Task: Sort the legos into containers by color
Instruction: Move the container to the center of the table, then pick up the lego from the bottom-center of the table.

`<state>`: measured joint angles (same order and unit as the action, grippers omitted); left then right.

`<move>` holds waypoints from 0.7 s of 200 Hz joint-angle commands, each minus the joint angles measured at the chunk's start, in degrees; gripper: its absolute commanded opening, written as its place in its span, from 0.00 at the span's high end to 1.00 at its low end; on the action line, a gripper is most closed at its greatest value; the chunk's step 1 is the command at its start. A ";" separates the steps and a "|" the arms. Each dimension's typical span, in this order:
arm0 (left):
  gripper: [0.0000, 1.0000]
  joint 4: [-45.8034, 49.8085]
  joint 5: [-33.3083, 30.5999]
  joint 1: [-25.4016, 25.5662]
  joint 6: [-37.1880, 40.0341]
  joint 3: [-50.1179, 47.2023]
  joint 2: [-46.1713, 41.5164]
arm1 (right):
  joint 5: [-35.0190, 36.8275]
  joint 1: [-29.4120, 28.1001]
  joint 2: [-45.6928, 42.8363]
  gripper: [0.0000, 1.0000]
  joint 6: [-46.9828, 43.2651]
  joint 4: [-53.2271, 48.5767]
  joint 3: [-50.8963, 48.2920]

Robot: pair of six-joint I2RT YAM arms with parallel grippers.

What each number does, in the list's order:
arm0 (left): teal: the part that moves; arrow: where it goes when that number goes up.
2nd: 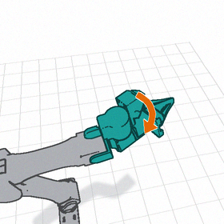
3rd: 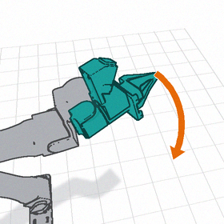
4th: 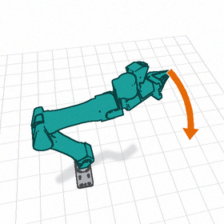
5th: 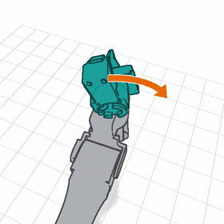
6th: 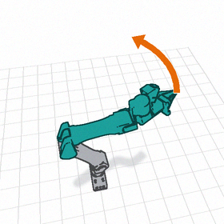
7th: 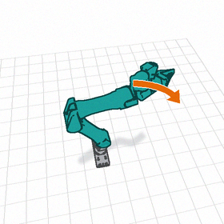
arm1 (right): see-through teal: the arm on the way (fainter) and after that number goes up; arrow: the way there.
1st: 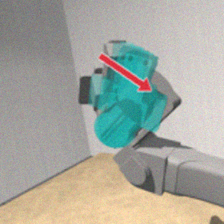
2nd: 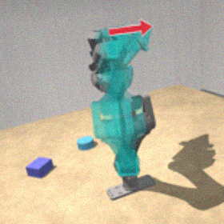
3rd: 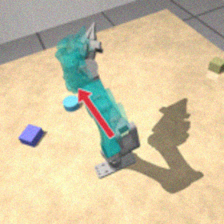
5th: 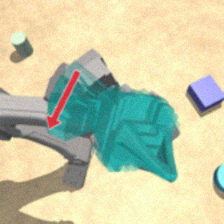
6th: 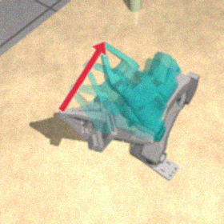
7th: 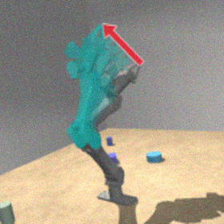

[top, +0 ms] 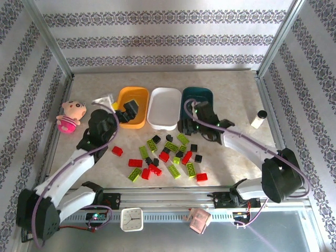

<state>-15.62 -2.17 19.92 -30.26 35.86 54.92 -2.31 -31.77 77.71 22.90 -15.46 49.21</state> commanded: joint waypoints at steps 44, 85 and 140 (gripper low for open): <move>0.01 -4.06 8.55 -1.91 -2.61 -9.99 -13.31 | 9.66 -8.94 -13.94 0.31 11.92 -10.65 -15.82; 0.01 -3.87 10.55 -1.92 -5.32 -13.00 -14.04 | 10.08 -9.45 -18.85 0.35 17.68 -14.69 -19.70; 0.01 -0.61 13.13 -1.99 -4.65 -13.45 -13.65 | 7.85 -10.54 -14.48 0.38 20.12 -8.39 -21.70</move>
<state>-17.08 8.47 18.63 -34.54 22.70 41.47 5.50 -41.60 61.17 40.66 -26.70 27.86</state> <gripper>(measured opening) 0.993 0.626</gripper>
